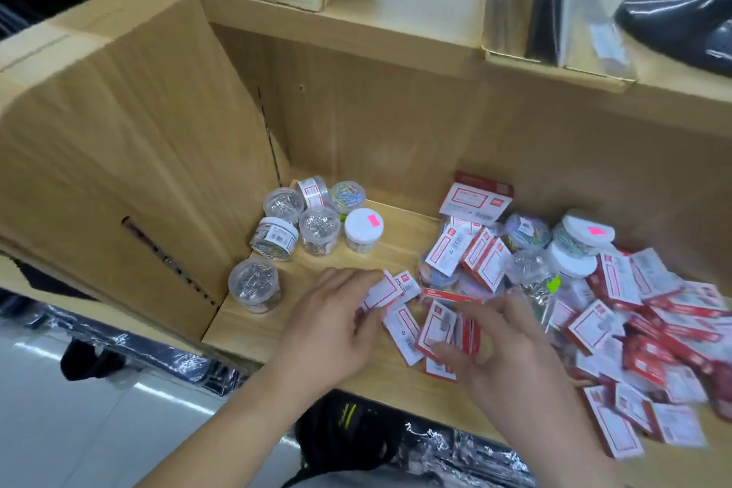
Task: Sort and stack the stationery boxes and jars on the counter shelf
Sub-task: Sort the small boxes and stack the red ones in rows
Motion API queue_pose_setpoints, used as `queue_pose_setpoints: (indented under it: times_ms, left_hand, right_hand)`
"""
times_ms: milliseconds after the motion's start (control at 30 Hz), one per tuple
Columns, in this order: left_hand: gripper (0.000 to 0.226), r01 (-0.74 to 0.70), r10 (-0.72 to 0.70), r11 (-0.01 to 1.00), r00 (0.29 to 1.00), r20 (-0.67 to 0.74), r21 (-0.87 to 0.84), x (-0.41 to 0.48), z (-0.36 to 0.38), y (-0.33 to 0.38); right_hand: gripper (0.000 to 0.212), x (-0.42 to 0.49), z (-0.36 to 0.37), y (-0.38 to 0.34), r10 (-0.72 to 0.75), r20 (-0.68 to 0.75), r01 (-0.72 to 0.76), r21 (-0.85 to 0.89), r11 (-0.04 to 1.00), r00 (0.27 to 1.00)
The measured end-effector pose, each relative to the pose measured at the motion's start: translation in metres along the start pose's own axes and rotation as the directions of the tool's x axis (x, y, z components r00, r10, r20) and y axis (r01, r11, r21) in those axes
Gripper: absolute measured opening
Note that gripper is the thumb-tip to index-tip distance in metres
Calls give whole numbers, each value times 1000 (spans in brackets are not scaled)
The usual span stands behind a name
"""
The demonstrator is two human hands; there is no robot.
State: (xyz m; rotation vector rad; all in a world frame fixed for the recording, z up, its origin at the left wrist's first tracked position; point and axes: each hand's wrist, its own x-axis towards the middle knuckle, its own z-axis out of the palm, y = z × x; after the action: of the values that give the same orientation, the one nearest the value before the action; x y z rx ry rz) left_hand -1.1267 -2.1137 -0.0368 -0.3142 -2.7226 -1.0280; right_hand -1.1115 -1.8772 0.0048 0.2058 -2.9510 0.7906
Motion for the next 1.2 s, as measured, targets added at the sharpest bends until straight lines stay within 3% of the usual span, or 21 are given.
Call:
queue_pose_setpoints:
  times_ms: [67,167,267,433,533,767,867,967,1067,1200]
  left_hand:
    - [42,-42,45,998,997,68,-56,-2,9,10]
    - [36,-92,91,996,992,89,12,-7,30,10]
    - [36,-183,174,982,973,151,46,-7,31,2]
    - [47,-313,264,948,875,406,57,13,23,-8]
    - [48,-319,289,948,851,438,-5,20,25,-11]
    - [46,-268,242,961,936,257,68,1,27,-28]
    - [50,-122,104,990,966,235,66,1,24,-28]
    - [40,25,-33,998,990,137,62,7,26,-24]
    - [35,4,-9,995,999,49,100,9,27,-22]
    - [49,15,-23,968,999,28,250,15,28,-21]
  right_hand:
    - [56,-3,4,13,76,5,-76,71,995,997]
    - [50,-6,9,30,194,14,-193,198,961,981]
    - [47,-7,11,43,287,6,-283,196,939,958]
    - [56,-1,13,38,319,69,-326,194,925,945]
    - [59,4,17,36,318,67,-325,166,931,946]
    - [53,-2,11,35,279,-84,-275,55,960,957]
    - [48,-6,9,36,262,-61,-263,-11,965,963]
    - [49,-9,11,37,274,-52,-276,-33,961,960]
    - [52,-10,11,36,295,-76,-296,3,955,952]
    - [43,-11,14,34,267,-111,-264,38,964,957]
